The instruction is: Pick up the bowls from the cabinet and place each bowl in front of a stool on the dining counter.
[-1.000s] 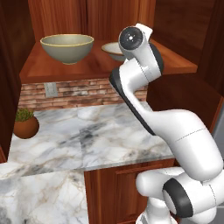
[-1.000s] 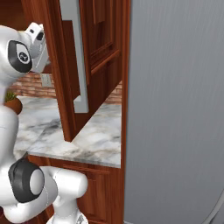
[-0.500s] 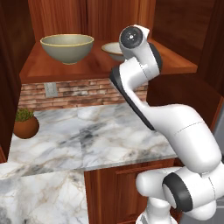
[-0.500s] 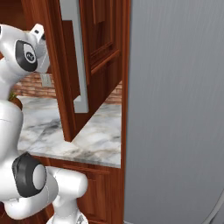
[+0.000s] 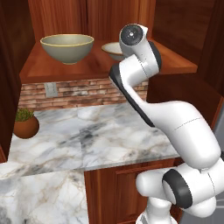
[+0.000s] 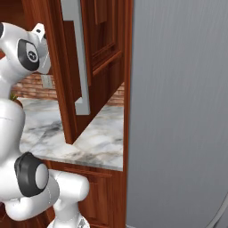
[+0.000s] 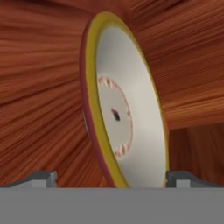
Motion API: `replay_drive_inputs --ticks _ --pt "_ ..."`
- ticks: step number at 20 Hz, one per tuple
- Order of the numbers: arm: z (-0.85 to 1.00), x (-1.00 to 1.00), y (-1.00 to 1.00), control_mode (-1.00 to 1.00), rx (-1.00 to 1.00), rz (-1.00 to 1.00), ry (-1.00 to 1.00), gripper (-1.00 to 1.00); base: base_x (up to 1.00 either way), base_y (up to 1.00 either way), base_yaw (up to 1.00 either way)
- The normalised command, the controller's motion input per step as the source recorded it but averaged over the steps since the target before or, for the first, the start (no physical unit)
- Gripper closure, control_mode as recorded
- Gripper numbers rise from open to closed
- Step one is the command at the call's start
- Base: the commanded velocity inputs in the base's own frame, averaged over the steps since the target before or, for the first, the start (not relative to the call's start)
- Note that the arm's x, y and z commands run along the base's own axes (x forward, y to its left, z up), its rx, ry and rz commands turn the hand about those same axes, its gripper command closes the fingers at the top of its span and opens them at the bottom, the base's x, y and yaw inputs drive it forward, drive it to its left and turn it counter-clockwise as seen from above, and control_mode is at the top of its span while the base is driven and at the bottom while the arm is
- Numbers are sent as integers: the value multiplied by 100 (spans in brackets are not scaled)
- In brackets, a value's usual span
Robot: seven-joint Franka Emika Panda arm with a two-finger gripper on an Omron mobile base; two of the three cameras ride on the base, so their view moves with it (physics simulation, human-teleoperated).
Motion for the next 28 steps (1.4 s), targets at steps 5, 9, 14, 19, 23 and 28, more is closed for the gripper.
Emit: replay_drive_inputs --ticks 5,9,14,19,23,28 --pt "0 31 3 -100 0 0 2 -100 0 0 0" --pt "2 21 5 -100 -1 0 9 -100 0 0 0" --pt "11 9 0 -100 0 0 6 -100 0 0 0" --pt "2 0 0 -100 0 0 0 -100 0 0 0" --pt "0 0 1 -100 0 0 0 -100 0 0 0" --pt "-9 0 25 -100 0 0 0 -100 0 0 0"
